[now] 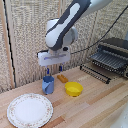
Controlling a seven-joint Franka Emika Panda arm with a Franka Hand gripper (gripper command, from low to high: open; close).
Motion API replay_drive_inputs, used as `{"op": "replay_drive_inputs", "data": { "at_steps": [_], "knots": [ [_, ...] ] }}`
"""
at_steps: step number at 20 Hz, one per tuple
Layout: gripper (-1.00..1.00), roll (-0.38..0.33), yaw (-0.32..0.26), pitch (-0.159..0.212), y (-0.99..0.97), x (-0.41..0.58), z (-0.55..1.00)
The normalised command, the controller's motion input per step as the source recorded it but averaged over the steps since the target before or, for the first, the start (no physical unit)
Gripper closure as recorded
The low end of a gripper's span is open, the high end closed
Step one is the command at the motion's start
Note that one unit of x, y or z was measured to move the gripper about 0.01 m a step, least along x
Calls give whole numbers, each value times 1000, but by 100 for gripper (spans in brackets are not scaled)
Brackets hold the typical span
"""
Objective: Carefully approach the cobalt cup with your gripper. Make sure to hold the cobalt cup delicately with your gripper. Carefully elevate the cobalt cup, moving it off the surface. Position the cobalt cup to hover above the alabaster dining ware. Gently lower the cobalt cup onto the alabaster dining ware. Gradually release your hold on the cobalt cup.
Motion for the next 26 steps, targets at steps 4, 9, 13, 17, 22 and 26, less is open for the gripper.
{"op": "replay_drive_inputs", "data": {
  "at_steps": [4,9,13,17,22,26],
  "knots": [
    [-100,-8,64,0,-19,299,-291],
    [-100,-18,94,0,-13,242,-268],
    [-100,-23,69,0,0,69,-246],
    [100,-14,7,0,4,0,-56],
    [100,-1,0,-14,0,-33,6],
    [100,0,0,-89,0,-6,92]
  ]
}}
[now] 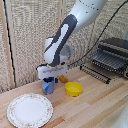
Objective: Carefully approach the cobalt cup with your gripper. Make sure to hold the cobalt cup delicately with your gripper. Carefully elevate the cobalt cup, moving it off the surface. Position the cobalt cup to hover above the alabaster dining ware. Gently lower the cobalt cup onto the alabaster dining ware. Gradually release your hold on the cobalt cup.
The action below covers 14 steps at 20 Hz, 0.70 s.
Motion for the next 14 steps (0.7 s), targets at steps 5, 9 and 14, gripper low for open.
{"op": "replay_drive_inputs", "data": {
  "at_steps": [5,9,14],
  "knots": [
    [100,21,0,-33,0,0,347],
    [100,59,1,3,-38,0,485],
    [100,92,1,47,-39,75,809]
  ]
}}
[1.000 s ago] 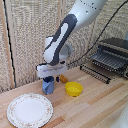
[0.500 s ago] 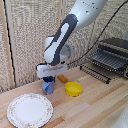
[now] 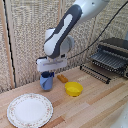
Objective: Carefully approach the cobalt cup with your gripper. Make sure to hold the cobalt cup delicately with your gripper. Carefully elevate the cobalt cup, moving it off the surface. Position the cobalt cup to hover above the alabaster dining ware. Gently lower the cobalt cup onto the alabaster dining ware. Gradually release your hold on the cobalt cup.
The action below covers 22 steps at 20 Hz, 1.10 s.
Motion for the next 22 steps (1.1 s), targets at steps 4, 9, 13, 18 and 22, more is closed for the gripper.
{"op": "replay_drive_inputs", "data": {
  "at_steps": [4,9,13,18,22],
  "knots": [
    [100,59,1,71,49,208,952],
    [100,25,24,128,553,118,704],
    [100,0,37,139,846,54,396],
    [100,-14,30,128,871,20,99],
    [100,-38,60,65,694,-82,-159]
  ]
}}
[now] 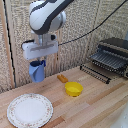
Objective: Carefully approach the cobalt cup with your gripper. Make sure to hold the cobalt cup delicately with your gripper. Carefully elevate the cobalt cup, moving it off the surface. Position the cobalt cup to hover above the alabaster dining ware. Gently lower the cobalt cup onto the alabaster dining ware. Gradually release your hold on the cobalt cup.
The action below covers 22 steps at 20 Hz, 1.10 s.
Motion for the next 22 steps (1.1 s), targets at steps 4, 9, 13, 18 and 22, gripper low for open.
{"op": "replay_drive_inputs", "data": {
  "at_steps": [4,9,13,18,22],
  "knots": [
    [100,-4,49,6,418,-14,-330],
    [100,2,35,-17,51,101,-347],
    [100,0,5,-30,22,145,-234],
    [100,-24,0,-26,210,45,-297],
    [100,-80,4,-3,442,-21,-324]
  ]
}}
